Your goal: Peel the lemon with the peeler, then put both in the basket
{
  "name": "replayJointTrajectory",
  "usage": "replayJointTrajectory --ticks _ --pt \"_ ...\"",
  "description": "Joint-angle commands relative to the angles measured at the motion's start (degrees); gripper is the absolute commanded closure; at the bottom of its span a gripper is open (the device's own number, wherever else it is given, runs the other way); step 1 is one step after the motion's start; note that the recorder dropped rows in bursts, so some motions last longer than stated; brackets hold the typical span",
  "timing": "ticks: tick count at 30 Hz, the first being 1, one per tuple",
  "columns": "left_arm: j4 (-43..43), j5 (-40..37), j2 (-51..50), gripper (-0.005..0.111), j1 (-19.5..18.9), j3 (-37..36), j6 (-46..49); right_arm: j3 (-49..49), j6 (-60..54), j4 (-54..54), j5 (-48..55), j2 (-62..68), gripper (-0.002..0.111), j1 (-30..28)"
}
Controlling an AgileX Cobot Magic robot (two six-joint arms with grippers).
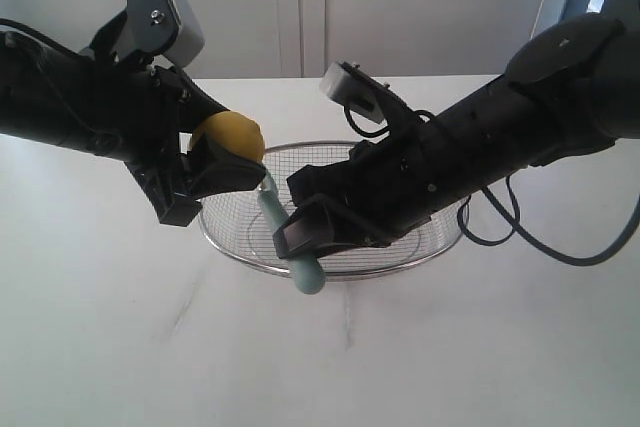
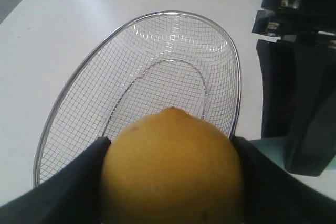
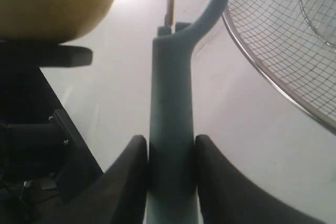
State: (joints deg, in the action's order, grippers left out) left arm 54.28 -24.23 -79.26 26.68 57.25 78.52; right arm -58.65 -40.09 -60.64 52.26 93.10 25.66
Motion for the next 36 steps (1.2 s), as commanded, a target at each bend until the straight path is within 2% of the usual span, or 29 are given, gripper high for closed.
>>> replayJointTrajectory --ticks 1,36 --pt "1.37 -0.87 0.21 0.107 0.34 0.05 -0.29 -0.09 -0.94 -0.79 0.47 -0.99 0.108 0.05" --pt "1.37 -0.87 0.21 0.107 0.34 0.05 -0.29 -0.20 -1.23 -0.33 0.47 -1.57 0.108 -0.15"
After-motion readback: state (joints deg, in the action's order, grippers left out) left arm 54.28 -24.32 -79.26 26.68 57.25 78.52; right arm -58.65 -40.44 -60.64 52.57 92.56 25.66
